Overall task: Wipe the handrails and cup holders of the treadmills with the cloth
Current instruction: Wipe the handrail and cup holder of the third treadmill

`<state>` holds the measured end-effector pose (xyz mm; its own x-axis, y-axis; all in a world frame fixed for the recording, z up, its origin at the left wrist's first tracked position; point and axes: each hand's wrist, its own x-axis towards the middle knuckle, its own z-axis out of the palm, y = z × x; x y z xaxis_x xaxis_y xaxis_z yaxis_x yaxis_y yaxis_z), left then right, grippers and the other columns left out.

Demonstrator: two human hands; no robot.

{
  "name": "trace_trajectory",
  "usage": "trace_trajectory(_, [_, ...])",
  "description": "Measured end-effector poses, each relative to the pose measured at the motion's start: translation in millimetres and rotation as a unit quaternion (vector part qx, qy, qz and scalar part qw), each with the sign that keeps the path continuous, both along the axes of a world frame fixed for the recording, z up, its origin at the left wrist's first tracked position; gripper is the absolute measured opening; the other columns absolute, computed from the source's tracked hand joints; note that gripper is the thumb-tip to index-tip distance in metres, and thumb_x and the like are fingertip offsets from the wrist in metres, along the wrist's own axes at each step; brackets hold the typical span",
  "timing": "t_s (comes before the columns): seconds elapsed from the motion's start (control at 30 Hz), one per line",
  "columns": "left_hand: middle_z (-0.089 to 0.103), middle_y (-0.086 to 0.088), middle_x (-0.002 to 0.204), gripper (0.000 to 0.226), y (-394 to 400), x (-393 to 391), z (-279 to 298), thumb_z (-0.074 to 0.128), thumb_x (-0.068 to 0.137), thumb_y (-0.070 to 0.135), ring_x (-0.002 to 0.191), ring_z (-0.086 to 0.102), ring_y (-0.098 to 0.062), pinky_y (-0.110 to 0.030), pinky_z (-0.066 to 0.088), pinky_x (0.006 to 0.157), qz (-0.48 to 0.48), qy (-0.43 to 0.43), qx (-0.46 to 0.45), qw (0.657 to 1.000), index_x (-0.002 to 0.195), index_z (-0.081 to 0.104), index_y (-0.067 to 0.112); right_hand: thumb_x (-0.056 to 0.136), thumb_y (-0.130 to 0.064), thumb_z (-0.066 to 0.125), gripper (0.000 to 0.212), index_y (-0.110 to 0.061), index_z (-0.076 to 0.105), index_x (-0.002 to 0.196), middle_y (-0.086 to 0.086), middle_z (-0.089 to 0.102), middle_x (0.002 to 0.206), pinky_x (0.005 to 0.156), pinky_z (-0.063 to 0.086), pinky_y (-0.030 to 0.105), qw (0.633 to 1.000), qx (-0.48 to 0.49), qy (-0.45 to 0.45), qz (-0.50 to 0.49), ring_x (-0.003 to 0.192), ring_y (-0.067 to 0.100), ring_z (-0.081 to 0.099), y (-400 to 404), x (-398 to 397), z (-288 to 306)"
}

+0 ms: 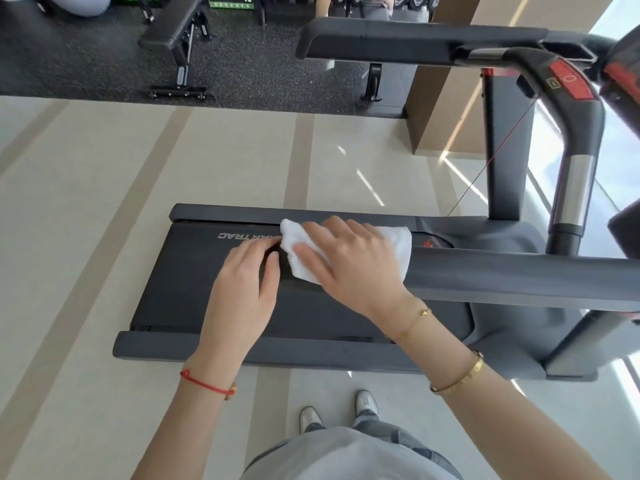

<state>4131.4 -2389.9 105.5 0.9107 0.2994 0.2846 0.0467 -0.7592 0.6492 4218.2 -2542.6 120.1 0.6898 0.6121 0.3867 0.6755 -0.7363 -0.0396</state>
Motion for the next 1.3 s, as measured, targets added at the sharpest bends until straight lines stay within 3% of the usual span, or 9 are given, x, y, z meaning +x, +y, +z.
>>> trace_trajectory(0.13, [0.063, 0.005, 0.116, 0.026, 0.1, 1.3, -0.6, 0.047, 0.099, 0.015, 0.11, 0.057, -0.012, -0.018, 0.041, 0.096, 0.003, -0.005, 0.006, 1.0, 0.121, 0.062, 0.014, 0.102, -0.045, 0.038, 0.039, -0.021, 0.063, 0.119, 0.002, 0.063, 0.101, 0.069, 0.043, 0.039, 0.998, 0.021, -0.047, 0.029, 0.078, 0.024, 0.054, -39.1, -5.8, -9.0])
trace_trajectory(0.27, [0.063, 0.003, 0.119, 0.029, -2.7, 0.5, 2.6, 0.046, 0.1, 0.019, 0.114, 0.056, -0.013, -0.028, 0.044, 0.102, 0.007, 0.0, 0.005, 1.0, 0.124, 0.061, 0.013, 0.099, -0.042, 0.034, 0.042, -0.017, 0.055, 0.073, 0.0, 0.049, 0.062, 0.054, 0.04, 0.039, 0.994, 0.066, -0.025, -0.082, 0.054, 0.025, 0.045, -67.1, 11.9, 4.0])
trace_trajectory(0.33, [0.063, 0.001, 0.12, 0.03, -4.4, -0.5, 3.6, 0.046, 0.1, 0.02, 0.116, 0.056, -0.014, -0.031, 0.044, 0.102, 0.01, 0.004, 0.004, 1.0, 0.124, 0.061, 0.011, 0.094, -0.044, 0.028, 0.042, -0.017, 0.048, 0.068, 0.0, 0.048, 0.058, 0.051, 0.036, 0.035, 0.993, 0.056, 0.015, -0.1, 0.052, 0.028, 0.048, -47.5, 14.6, 10.1])
trace_trajectory(0.6, [0.064, 0.002, 0.117, 0.028, -7.7, -0.9, 2.4, 0.048, 0.099, 0.019, 0.112, 0.058, -0.016, -0.036, 0.047, 0.099, 0.019, 0.004, -0.008, 1.0, 0.122, 0.062, 0.011, 0.103, -0.046, 0.034, 0.042, -0.02, 0.063, 0.12, 0.003, 0.063, 0.097, 0.068, 0.044, 0.041, 0.999, 0.017, -0.034, 0.035, 0.076, 0.026, 0.055, -35.6, -1.8, -6.8])
trace_trajectory(0.77, [0.062, 0.001, 0.123, 0.032, -7.4, -1.9, 4.5, 0.046, 0.1, 0.023, 0.118, 0.056, -0.015, -0.036, 0.045, 0.104, 0.016, 0.014, -0.005, 1.0, 0.126, 0.06, 0.011, 0.098, -0.041, 0.034, 0.039, -0.018, 0.05, 0.07, -0.001, 0.05, 0.06, 0.053, 0.033, 0.035, 0.993, 0.035, -0.02, -0.109, 0.055, 0.026, 0.05, -80.7, 18.2, 3.1])
trace_trajectory(0.83, [0.062, 0.001, 0.124, 0.032, -7.1, -1.9, 4.9, 0.046, 0.101, 0.023, 0.118, 0.055, -0.014, -0.033, 0.044, 0.104, 0.018, 0.013, -0.006, 1.0, 0.127, 0.06, 0.011, 0.094, -0.042, 0.032, 0.037, -0.02, 0.046, 0.068, -0.001, 0.052, 0.058, 0.051, 0.028, 0.032, 0.992, 0.031, -0.005, -0.118, 0.053, 0.028, 0.052, -62.2, 19.1, 6.1])
trace_trajectory(0.97, [0.063, 0.001, 0.122, 0.03, -8.0, -1.8, 3.8, 0.047, 0.1, 0.02, 0.117, 0.056, -0.016, -0.035, 0.045, 0.102, 0.019, 0.011, -0.009, 1.0, 0.125, 0.061, 0.01, 0.099, -0.044, 0.031, 0.041, -0.02, 0.06, 0.083, 0.001, 0.059, 0.069, 0.057, 0.04, 0.036, 0.999, 0.026, -0.006, -0.047, 0.062, 0.026, 0.055, -10.6, 1.6, 2.6])
trace_trajectory(1.13, [0.063, 0.002, 0.123, 0.031, -6.7, -2.5, 3.2, 0.048, 0.1, 0.021, 0.117, 0.056, -0.015, -0.035, 0.046, 0.102, 0.019, 0.01, -0.013, 1.0, 0.126, 0.061, 0.012, 0.102, -0.046, 0.037, 0.04, -0.021, 0.062, 0.12, 0.001, 0.064, 0.1, 0.072, 0.044, 0.039, 0.998, 0.036, -0.021, 0.047, 0.079, 0.024, 0.056, -42.8, -2.4, -5.2])
trace_trajectory(1.3, [0.062, 0.002, 0.125, 0.032, -6.9, -3.2, 5.1, 0.047, 0.101, 0.024, 0.12, 0.055, -0.013, -0.031, 0.044, 0.105, 0.018, 0.013, -0.009, 1.0, 0.128, 0.06, 0.013, 0.096, -0.037, 0.038, 0.037, -0.017, 0.051, 0.067, -0.003, 0.042, 0.057, 0.049, 0.033, 0.034, 0.991, 0.061, -0.055, -0.105, 0.05, 0.023, 0.041, -67.5, 14.8, 4.0])
